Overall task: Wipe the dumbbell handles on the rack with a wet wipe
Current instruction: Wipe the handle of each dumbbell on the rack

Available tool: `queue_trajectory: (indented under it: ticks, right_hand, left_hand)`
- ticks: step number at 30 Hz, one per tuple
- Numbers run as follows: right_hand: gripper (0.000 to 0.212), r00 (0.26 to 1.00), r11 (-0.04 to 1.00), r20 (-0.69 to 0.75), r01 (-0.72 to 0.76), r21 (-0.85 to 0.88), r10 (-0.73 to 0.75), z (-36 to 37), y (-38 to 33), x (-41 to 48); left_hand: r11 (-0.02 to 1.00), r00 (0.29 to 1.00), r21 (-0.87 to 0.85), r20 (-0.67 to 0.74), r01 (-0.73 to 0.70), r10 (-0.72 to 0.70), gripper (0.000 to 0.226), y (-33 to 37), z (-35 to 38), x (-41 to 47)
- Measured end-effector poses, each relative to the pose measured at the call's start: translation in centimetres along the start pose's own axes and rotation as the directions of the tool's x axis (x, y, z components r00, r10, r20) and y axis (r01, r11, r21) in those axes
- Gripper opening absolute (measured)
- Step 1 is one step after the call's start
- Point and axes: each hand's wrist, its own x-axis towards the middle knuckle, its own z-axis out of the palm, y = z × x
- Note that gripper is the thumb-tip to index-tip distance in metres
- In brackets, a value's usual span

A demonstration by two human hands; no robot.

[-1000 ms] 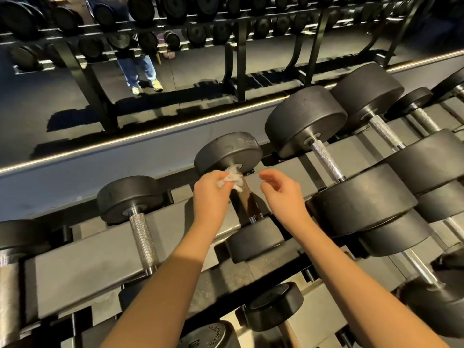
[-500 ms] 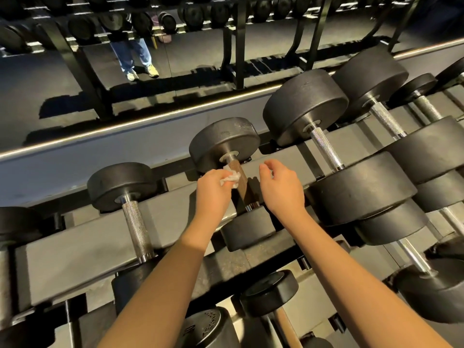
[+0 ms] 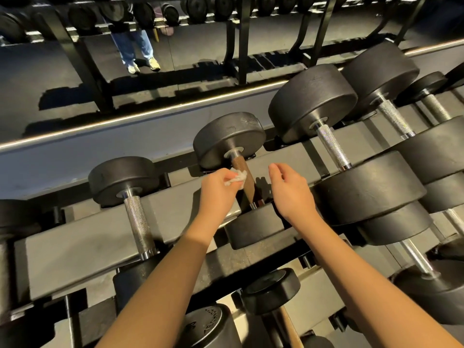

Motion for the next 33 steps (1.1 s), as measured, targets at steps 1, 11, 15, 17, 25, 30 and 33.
queue_trajectory:
  ticks: [1, 11, 15, 17, 25, 30, 33]
  right_hand:
    - [0.045, 1.000, 1.000, 0.000, -0.006, 0.007, 0.006, 0.0, 0.1, 0.1]
    - [0.048, 1.000, 1.000, -0.017, -0.007, 0.027, 0.008, 0.1, 0.4, 0.2]
    - [0.049, 1.000, 1.000, -0.017, -0.006, 0.025, 0.006, 0.2, 0.5, 0.3]
    - [0.049, 1.000, 1.000, -0.021, -0.006, 0.030, 0.006, 0.1, 0.5, 0.3]
    - [0.046, 1.000, 0.999, -0.022, -0.011, 0.033, 0.011, 0.1, 0.4, 0.4]
    - [0.033, 1.000, 0.999, -0.023, 0.012, 0.053, -0.010, 0.1, 0.5, 0.2]
    - [0.042, 1.000, 0.998, -0.028, 0.016, 0.065, -0.014, 0.2, 0.7, 0.3]
  left_hand:
    - [1.000, 1.000, -0.010, 0.030, 0.009, -0.008, 0.011, -0.1, -0.2, -0.2]
    - [0.995, 0.987, -0.063, 0.146, 0.073, -0.063, 0.010, 0.2, -0.2, -0.8]
    - [0.995, 0.957, 0.006, 0.272, 0.103, -0.101, 0.010, -0.1, -1.1, -1.0]
    - [0.996, 0.985, -0.019, 0.151, 0.091, -0.087, 0.006, 0.0, -1.0, -0.7]
    - [0.990, 0.863, 0.117, 0.488, 0.083, -0.130, 0.007, 0.2, -1.4, -1.2]
    - [0.996, 0.985, 0.084, 0.164, 0.032, -0.046, 0.015, -0.1, -1.4, -0.2]
    - [0.998, 0.993, -0.049, -0.107, 0.041, -0.046, 0.016, -0.1, -1.4, 1.4]
